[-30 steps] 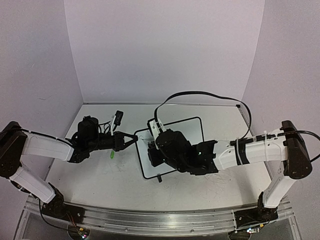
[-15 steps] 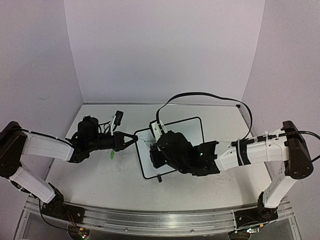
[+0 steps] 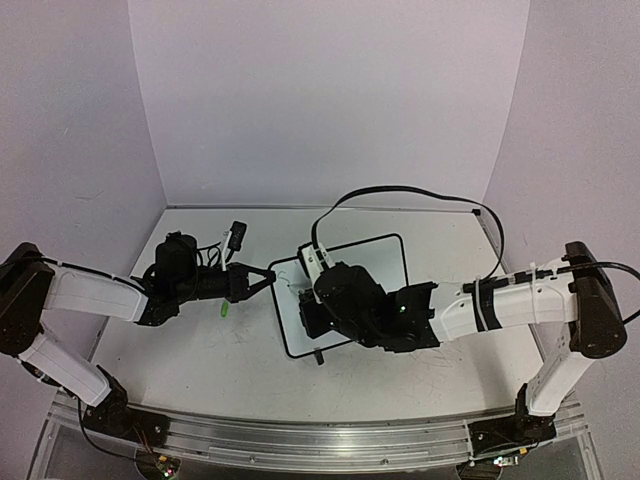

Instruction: Write a sentence on the whiteboard

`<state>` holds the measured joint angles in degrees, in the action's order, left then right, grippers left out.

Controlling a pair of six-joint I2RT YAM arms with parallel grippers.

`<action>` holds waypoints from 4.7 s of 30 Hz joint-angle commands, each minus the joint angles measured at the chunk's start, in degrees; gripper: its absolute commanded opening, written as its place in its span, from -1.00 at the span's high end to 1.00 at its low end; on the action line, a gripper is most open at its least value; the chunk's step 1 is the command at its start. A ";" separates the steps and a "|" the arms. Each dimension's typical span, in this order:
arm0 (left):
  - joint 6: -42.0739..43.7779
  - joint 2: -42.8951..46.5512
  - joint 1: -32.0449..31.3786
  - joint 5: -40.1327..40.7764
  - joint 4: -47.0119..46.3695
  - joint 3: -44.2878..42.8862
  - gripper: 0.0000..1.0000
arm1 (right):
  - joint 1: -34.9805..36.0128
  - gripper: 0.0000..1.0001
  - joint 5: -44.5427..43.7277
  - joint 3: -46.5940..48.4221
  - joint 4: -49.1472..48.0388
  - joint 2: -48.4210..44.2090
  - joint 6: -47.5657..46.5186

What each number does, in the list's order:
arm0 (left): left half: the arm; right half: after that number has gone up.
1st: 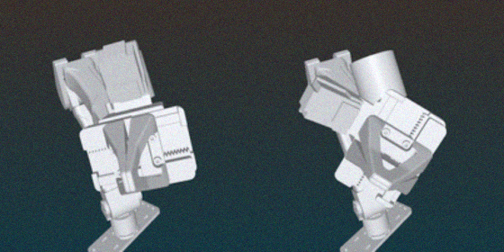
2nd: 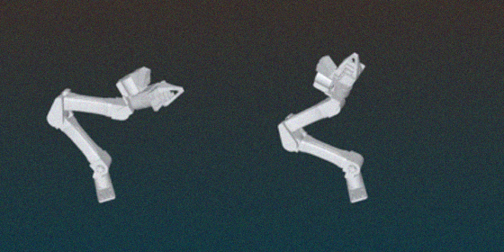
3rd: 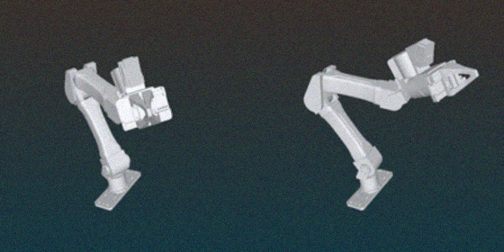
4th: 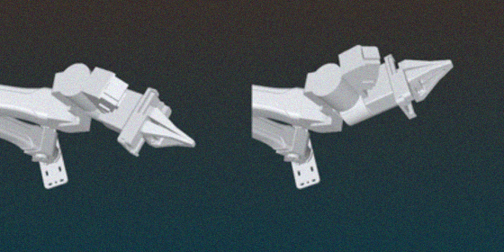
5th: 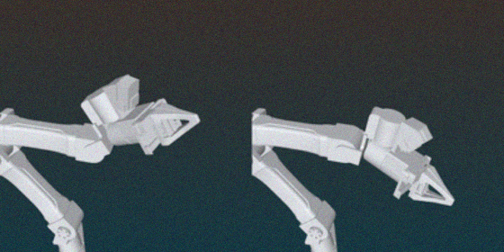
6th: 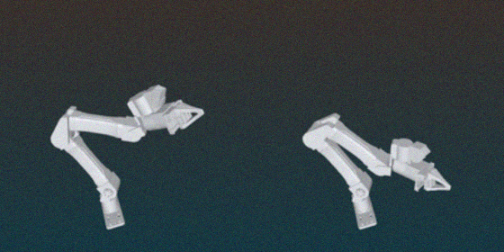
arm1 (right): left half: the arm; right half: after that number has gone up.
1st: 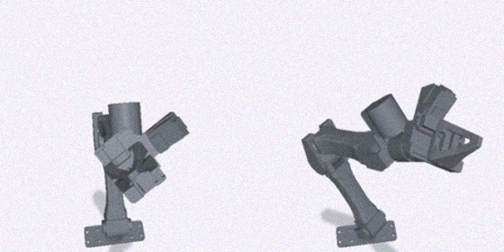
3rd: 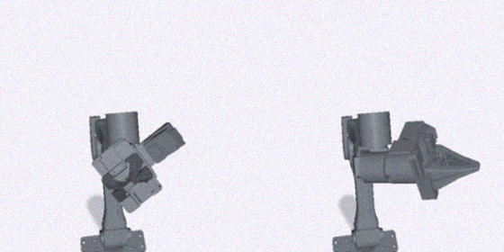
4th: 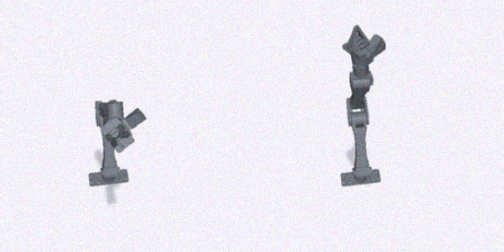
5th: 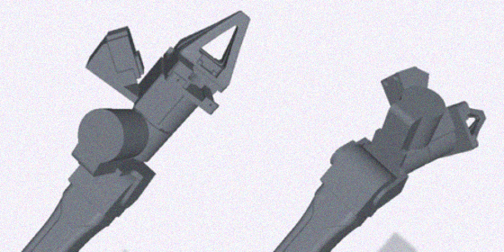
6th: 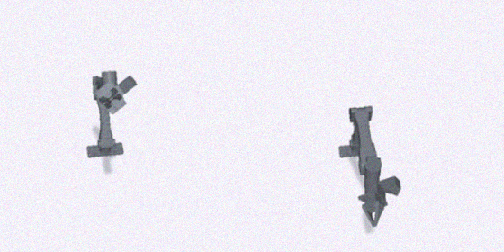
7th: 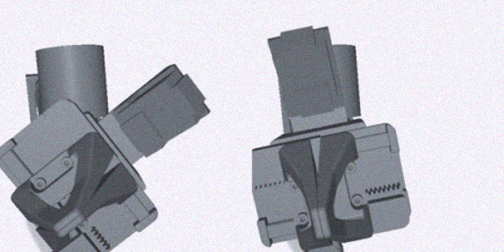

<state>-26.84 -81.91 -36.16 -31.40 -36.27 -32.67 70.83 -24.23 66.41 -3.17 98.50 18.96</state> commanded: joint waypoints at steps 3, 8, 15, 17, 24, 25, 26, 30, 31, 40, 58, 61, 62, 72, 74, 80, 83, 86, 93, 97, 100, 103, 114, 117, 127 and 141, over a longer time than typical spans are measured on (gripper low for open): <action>0.47 1.61 0.30 -0.13 -2.00 -1.52 1.00 | 0.02 1.00 0.36 0.81 0.53 -0.13 -0.06; 0.56 1.80 0.29 -0.15 -2.02 -1.51 1.00 | 0.03 1.00 0.43 1.94 0.48 0.66 -0.50; 0.56 1.84 0.29 -0.20 -1.93 -1.61 1.00 | 0.01 1.00 0.49 3.75 0.45 1.82 -1.21; 0.56 1.95 0.30 -0.24 -1.95 -1.50 1.00 | 0.03 1.00 0.50 4.12 0.42 2.06 -1.34; 0.56 2.28 0.27 -0.14 -1.80 -1.32 1.00 | 0.03 1.00 0.82 5.17 0.41 2.89 -1.74; 0.56 2.27 0.29 -0.13 -1.80 -1.35 1.00 | 0.06 1.00 0.84 5.36 0.41 2.98 -1.82; 0.56 2.24 0.30 -0.13 -1.80 -1.35 1.00 | 0.06 1.00 0.79 5.57 0.40 3.01 -1.89; 0.60 2.03 0.30 -0.12 -1.74 -1.56 1.00 | 0.02 1.00 1.63 5.26 0.44 1.56 -2.16; 0.64 2.05 0.30 -0.10 -1.74 -1.57 1.00 | 0.02 1.00 2.39 4.00 -0.25 -0.30 -2.11; 0.81 1.58 0.30 -0.23 -1.65 -1.78 1.00 | -2.54 1.00 2.09 -0.89 -1.92 -6.13 -2.47; 0.99 1.80 0.30 -0.06 -1.56 -1.71 1.00 | -2.74 1.00 2.09 2.50 -2.28 -2.18 -3.95; 1.00 1.83 0.30 -0.03 -1.56 -1.70 1.00 | -2.77 1.00 2.21 2.86 -2.28 -1.86 -4.13; 1.00 1.82 0.30 -0.02 -1.55 -1.69 1.00 | -2.80 1.00 2.31 2.92 -2.28 -1.79 -4.18; 1.00 2.27 0.30 0.04 -1.49 -1.44 1.00 | -2.80 1.00 1.15 3.11 -2.28 -1.33 -4.02; 1.00 2.28 0.30 0.02 -1.46 -1.43 1.00 | -2.79 1.00 0.88 3.16 -2.17 -1.23 -4.02; 1.00 2.25 0.30 0.08 -1.45 -1.44 1.00 | -2.78 1.00 1.11 2.79 -1.06 -1.50 -3.51; 1.00 2.19 0.30 0.05 -1.47 -1.51 1.00 | -2.78 1.00 1.57 2.45 -0.62 -1.78 -3.21; 1.00 2.19 0.30 0.02 -1.47 -1.57 1.00 | -2.80 1.00 2.25 2.19 -0.34 -1.82 -2.81; 0.93 2.36 0.30 -0.07 -1.48 -1.56 1.00 | -2.70 1.00 2.70 1.48 -0.11 -2.11 -2.09; 0.91 2.41 0.30 -0.03 -1.44 -1.52 1.00 | -2.71 1.00 2.97 1.08 0.08 -2.31 -1.83; 0.94 2.37 0.30 -0.05 -1.45 -1.52 1.00 | -2.62 1.00 3.11 0.77 0.21 -2.36 -1.55; 0.96 2.29 0.30 -0.03 -1.48 -1.60 1.00 | -2.45 1.00 3.22 0.65 0.33 -2.38 -1.32; 1.00 2.18 0.30 -0.05 -1.39 -1.69 1.00 | -1.99 1.00 2.84 -0.30 0.94 -2.62 -0.18; 1.00 2.19 0.30 -0.14 -1.40 -1.70 1.00 | -1.83 1.00 2.92 -0.71 1.05 -2.78 0.23; 0.94 2.10 0.30 -0.23 -1.42 -1.84 1.00 | -1.66 1.00 1.29 -1.82 1.36 -3.57 1.20; 0.83 2.19 0.25 -0.33 -1.27 -1.86 1.00 | -1.66 1.00 4.91 -2.45 -6.64 -6.08 -3.03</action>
<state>-26.79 -81.65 -36.16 -31.75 -36.05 -32.67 69.17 -21.02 61.94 -6.10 92.55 17.86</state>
